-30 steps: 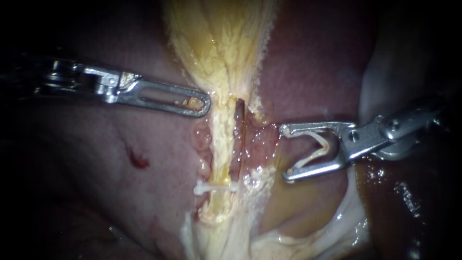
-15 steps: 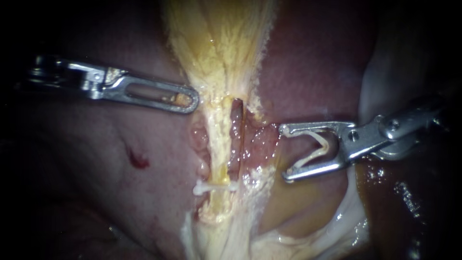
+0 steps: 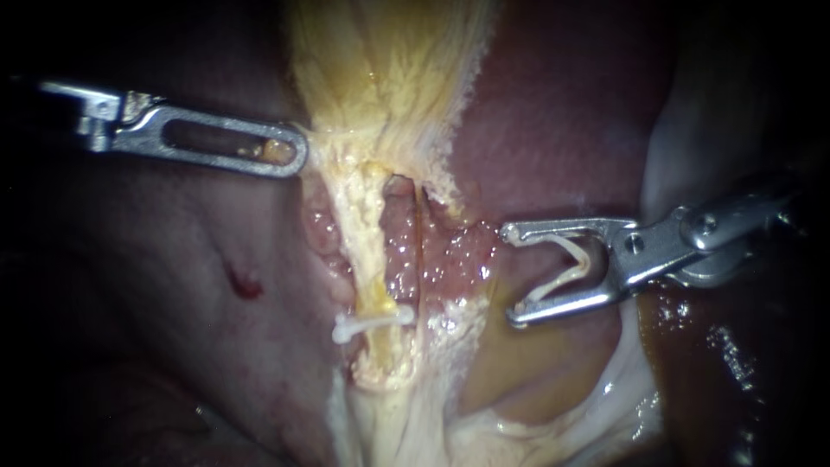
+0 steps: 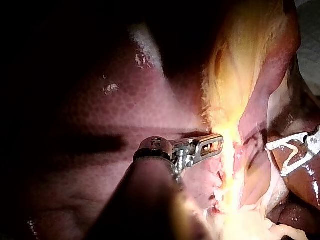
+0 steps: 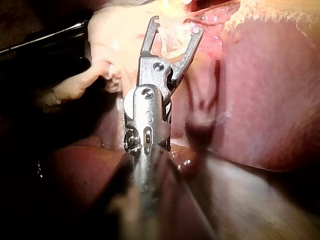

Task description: Clipping second clip left tube

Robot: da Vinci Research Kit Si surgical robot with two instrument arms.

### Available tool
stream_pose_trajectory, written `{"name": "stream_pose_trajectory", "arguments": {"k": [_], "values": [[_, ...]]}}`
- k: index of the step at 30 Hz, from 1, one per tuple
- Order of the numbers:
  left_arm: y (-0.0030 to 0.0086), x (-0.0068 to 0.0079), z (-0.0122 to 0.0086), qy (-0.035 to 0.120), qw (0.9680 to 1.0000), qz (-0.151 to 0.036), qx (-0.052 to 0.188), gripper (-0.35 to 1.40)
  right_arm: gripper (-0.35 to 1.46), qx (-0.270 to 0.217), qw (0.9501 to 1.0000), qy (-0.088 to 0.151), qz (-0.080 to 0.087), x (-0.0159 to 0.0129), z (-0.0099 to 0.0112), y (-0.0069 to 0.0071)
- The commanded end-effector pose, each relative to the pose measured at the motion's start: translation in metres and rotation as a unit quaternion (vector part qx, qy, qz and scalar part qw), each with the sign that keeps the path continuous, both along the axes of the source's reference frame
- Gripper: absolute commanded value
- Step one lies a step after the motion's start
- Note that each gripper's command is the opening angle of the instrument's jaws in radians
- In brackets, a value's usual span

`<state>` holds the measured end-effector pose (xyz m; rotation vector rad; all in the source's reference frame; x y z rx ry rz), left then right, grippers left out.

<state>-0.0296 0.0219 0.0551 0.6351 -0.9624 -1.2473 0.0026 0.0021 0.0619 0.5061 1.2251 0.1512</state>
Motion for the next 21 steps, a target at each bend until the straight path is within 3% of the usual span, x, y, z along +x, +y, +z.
{"name": "stream_pose_trajectory", "arguments": {"k": [1, 9, 21], "values": [[0.0, 0.0, 0.0001, 0.0, 1.0, 0.0, 0.0, -0.35, 0.5, 0.0, 1.0, 0.001, 0.0, 0.0001, 0.0001, -0.0001], [-0.0001, -0.0001, 0.0002, 0.0, 1.0, 0.0, -0.001, -0.35, 0.5, 0.002, 0.9999, 0.009, -0.004, 0.0019, 0.0006, -0.0009], [-0.0002, -0.0001, 0.0002, 0.0, 1.0, 0.0, -0.001, -0.35, 0.5, 0.017, 0.9995, 0.025, -0.012, 0.0063, 0.0031, -0.003]]}}
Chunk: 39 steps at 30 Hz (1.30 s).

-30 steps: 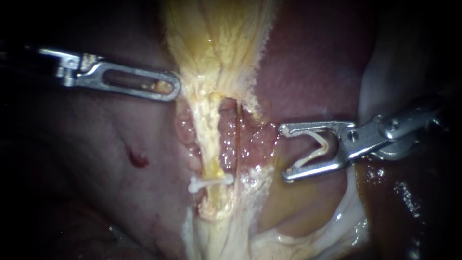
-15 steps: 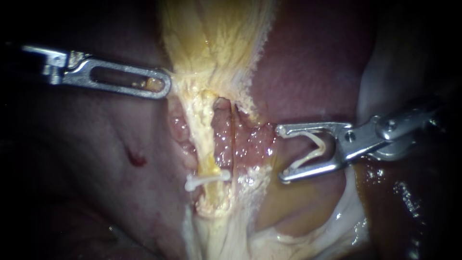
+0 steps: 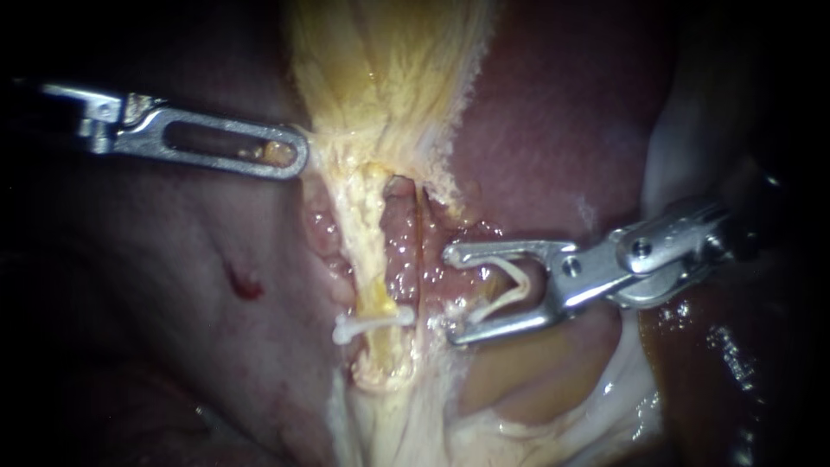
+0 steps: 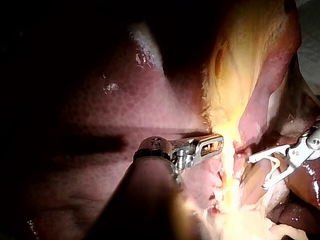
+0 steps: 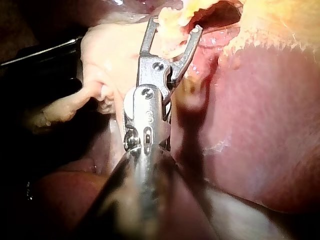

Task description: Clipping second clip left tube

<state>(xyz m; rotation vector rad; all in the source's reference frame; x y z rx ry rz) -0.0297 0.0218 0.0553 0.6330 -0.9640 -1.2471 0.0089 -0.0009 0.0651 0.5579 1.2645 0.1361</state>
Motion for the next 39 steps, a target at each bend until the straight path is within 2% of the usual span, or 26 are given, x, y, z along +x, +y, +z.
{"name": "stream_pose_trajectory", "arguments": {"k": [1, 8, 21, 27, 39], "values": [[0.0, 0.0, 0.0, 0.0, 1.0, 0.0, 0.0, -0.35, 0.5, 0.004, 1.0, 0.001, 0.002, 0.0003, 0.0002, -0.0001], [0.0, -0.0001, 0.0, 0.0, 1.0, 0.0, 0.0, -0.35, 0.5, 0.029, 0.9996, 0.003, 0.003, 0.002, 0.0021, -0.0005], [-0.0001, -0.0001, 0.0001, 0.0, 1.0, 0.0, 0.0, -0.35, 0.5, 0.076, 0.997, 0.01, 0.005, 0.0031, 0.0063, -0.0002], [-0.0001, -0.0001, 0.0001, 0.0, 1.0, 0.0, 0.0, -0.35, 0.5, 0.088, 0.996, 0.015, 0.003, 0.0033, 0.007, -0.0003], [-0.0001, -0.0001, 0.0001, 0.0, 1.0, 0.0, 0.0, -0.35, 0.5, 0.112, 0.9931, 0.035, 0.002, 0.0041, 0.0069, -0.0002]]}}
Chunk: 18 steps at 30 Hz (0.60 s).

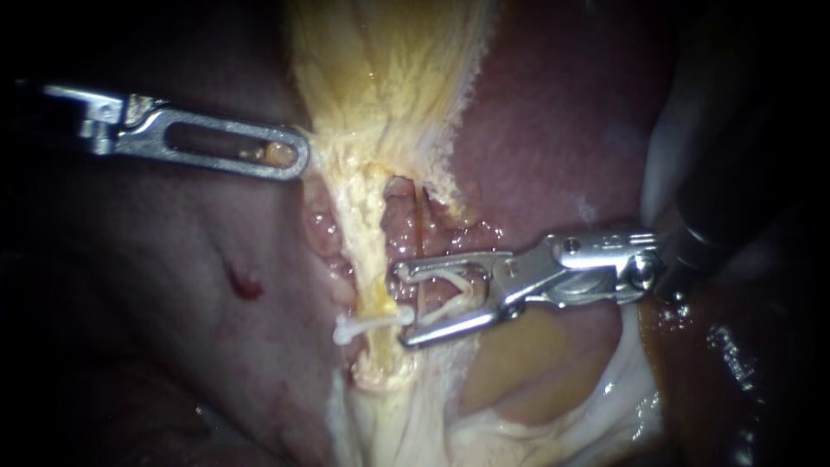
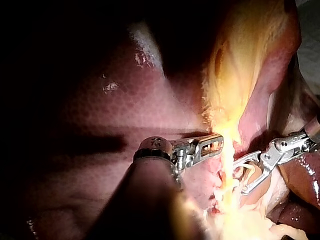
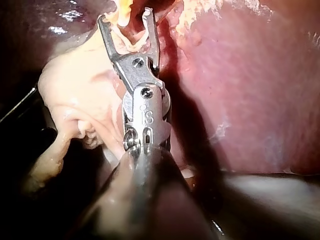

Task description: Clipping second clip left tube

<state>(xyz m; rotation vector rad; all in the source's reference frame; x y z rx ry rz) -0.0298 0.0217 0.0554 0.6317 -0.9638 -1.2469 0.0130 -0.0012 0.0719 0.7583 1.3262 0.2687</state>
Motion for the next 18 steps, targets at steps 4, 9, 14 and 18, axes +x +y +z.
{"name": "stream_pose_trajectory", "arguments": {"k": [4, 9, 14, 18], "values": [[0.0, 0.0, 0.0, 0.0, 1.0, 0.001, -0.003, -0.35, 0.5, 0.002, 1.0, 0.005, -0.002, 0.0006, -0.0003, -0.0001], [0.0, -0.0001, 0.0, 0.0, 1.0, 0.001, -0.003, -0.35, 0.5, 0.005, 1.0, 0.008, -0.005, 0.0017, -0.0005, -0.0003], [0.0, -0.0002, 0.0, 0.001, 1.0, 0.001, -0.003, -0.35, 0.5, 0.007, 0.9999, 0.013, -0.006, 0.003, -0.0005, -0.0005], [0.0, -0.0003, 0.0, 0.001, 1.0, 0.001, -0.003, -0.35, 0.5, 0.017, 0.9995, 0.026, -0.011, 0.0041, -0.0006, -0.0009]]}}
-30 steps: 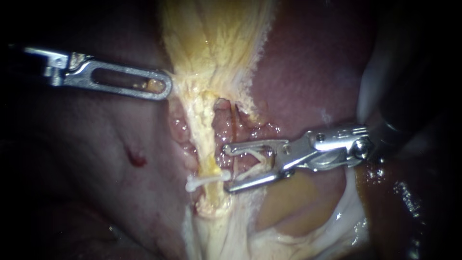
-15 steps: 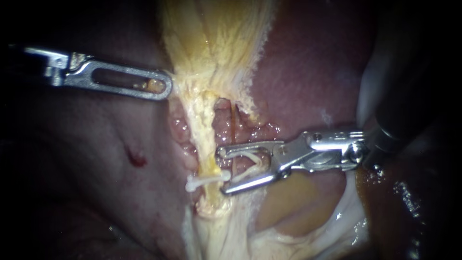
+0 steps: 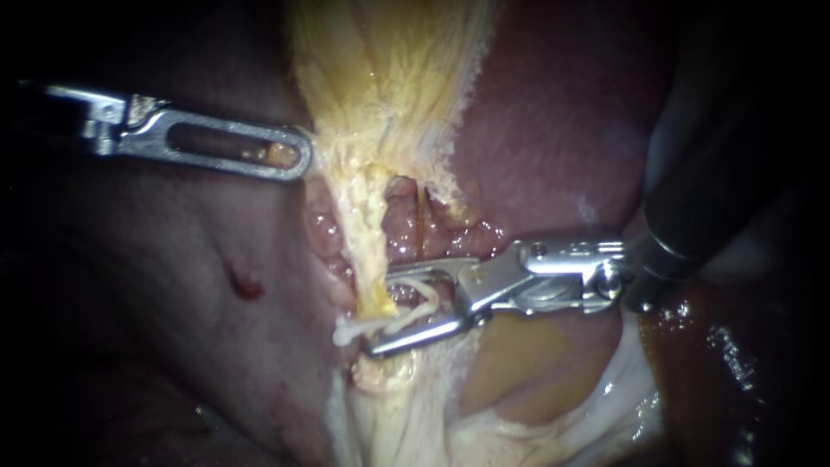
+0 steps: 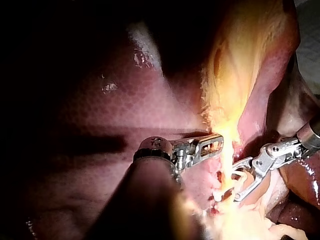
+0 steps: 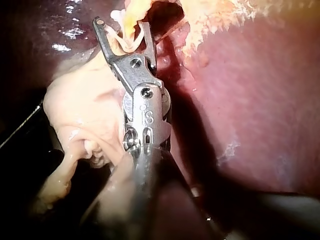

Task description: Clipping second clip left tube

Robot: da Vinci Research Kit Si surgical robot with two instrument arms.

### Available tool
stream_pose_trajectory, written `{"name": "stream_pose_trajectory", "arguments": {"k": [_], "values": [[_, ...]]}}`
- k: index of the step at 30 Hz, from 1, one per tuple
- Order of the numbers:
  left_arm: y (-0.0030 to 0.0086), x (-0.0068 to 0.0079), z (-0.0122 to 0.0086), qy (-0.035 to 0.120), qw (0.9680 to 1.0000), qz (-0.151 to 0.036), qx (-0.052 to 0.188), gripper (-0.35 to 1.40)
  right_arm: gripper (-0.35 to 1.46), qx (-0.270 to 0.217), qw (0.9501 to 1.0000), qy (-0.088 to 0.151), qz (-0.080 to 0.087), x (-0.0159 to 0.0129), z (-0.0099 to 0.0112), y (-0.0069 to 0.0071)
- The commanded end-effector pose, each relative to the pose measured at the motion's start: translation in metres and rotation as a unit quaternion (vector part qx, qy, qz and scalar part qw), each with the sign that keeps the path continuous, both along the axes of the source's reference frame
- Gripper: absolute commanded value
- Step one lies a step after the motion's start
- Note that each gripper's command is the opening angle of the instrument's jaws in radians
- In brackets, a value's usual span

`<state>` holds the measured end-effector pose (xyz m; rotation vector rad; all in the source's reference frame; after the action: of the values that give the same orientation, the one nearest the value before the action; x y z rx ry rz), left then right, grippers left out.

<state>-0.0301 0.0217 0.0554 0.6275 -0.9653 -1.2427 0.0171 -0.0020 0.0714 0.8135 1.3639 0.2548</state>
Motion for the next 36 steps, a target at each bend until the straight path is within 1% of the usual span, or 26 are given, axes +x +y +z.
{"name": "stream_pose_trajectory", "arguments": {"k": [1, 5, 9, 16, 23, 25, 27, 31, 36], "values": [[0.0, 0.0, 0.0, 0.0, 1.0, 0.0, 0.0, -0.35, 0.5, 0.003, 1.0, 0.004, -0.002, 0.0002, -0.0001, -0.0002], [0.0, -0.0001, 0.0, 0.0, 1.0, -0.001, 0.0, -0.35, 0.5, 0.011, 0.9998, 0.013, -0.007, 0.0014, -0.0005, -0.0009], [0.0001, -0.0002, 0.0, 0.0, 1.0, -0.001, 0.0, -0.35, 0.5, 0.015, 0.9996, 0.018, -0.017, 0.0022, -0.0004, -0.0015], [0.0001, -0.0003, 0.0, 0.0, 1.0, -0.001, 0.0, -0.35, 0.5, 0.014, 0.9996, 0.019, -0.017, 0.0032, 0.0004, -0.0024], [0.0001, -0.0003, 0.0001, 0.0, 1.0, -0.001, 0.0, -0.35, 0.5, 0.022, 0.9993, 0.027, -0.013, 0.0033, 0.0003, -0.0025], [0.0001, -0.0003, 0.0001, 0.0, 1.0, -0.001, 0.0, -0.35, 0.5, 0.023, 0.9992, 0.03, -0.012, 0.0033, 0.0, -0.0025], [0.0001, -0.0003, 0.0001, 0.0, 1.0, -0.001, 0.0, -0.35, 0.5, 0.024, 0.9991, 0.031, -0.014, 0.0032, -0.0004, -0.0026], [0.0001, -0.0003, 0.0002, 0.0, 1.0, -0.001, 0.0, -0.35, 0.5, 0.03, 0.9985, 0.042, -0.02, 0.0032, -0.0014, -0.003], [0.0002, -0.0002, 0.0002, 0.0, 1.0, 0.0, 0.0, -0.35, 0.5, 0.038, 0.9972, 0.056, -0.032, 0.0034, -0.0026, -0.0037]]}}
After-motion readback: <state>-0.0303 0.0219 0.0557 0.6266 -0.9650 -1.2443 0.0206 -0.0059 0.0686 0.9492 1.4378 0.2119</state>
